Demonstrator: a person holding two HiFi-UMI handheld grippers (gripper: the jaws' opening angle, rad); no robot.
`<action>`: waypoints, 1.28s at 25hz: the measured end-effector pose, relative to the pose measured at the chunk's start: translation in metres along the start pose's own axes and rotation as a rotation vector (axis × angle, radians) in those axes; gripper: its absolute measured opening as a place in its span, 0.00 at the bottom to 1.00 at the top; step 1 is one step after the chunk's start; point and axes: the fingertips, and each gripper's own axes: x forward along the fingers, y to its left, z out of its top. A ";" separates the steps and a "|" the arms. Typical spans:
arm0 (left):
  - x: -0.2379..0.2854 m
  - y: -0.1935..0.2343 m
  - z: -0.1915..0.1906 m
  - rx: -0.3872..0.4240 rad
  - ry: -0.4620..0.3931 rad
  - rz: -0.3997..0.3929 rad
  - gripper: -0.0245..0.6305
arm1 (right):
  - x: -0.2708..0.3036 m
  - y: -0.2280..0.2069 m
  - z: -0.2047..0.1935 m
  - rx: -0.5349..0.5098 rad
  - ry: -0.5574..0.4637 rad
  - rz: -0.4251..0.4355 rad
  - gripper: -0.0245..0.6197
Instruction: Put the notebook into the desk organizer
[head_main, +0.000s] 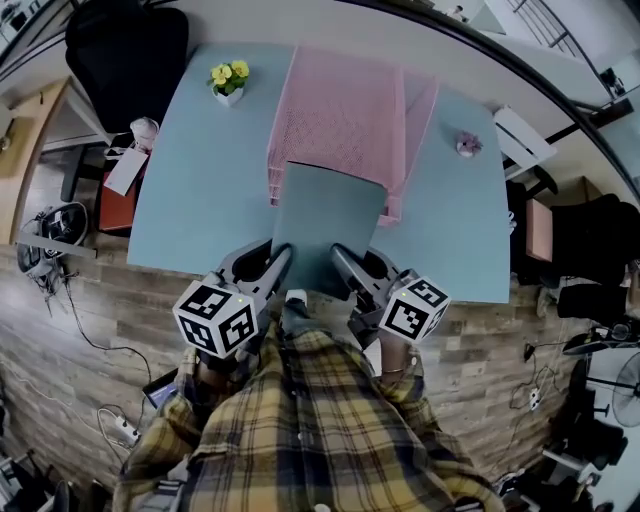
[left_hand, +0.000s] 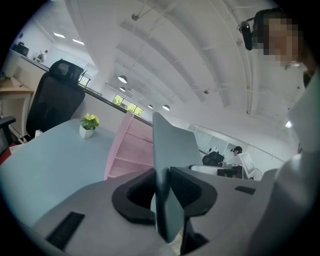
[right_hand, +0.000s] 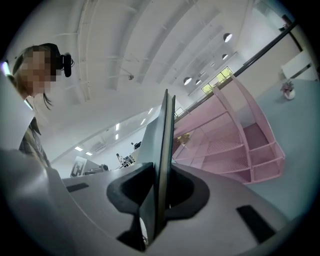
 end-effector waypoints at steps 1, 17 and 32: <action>0.004 0.001 0.002 -0.001 -0.004 0.006 0.18 | 0.002 -0.004 0.004 -0.001 0.003 0.006 0.15; 0.032 0.014 0.023 -0.026 -0.005 0.019 0.18 | 0.021 -0.027 0.028 0.024 0.022 0.017 0.15; 0.052 0.029 0.031 -0.176 -0.009 -0.047 0.16 | 0.035 -0.048 0.037 0.095 0.009 -0.027 0.15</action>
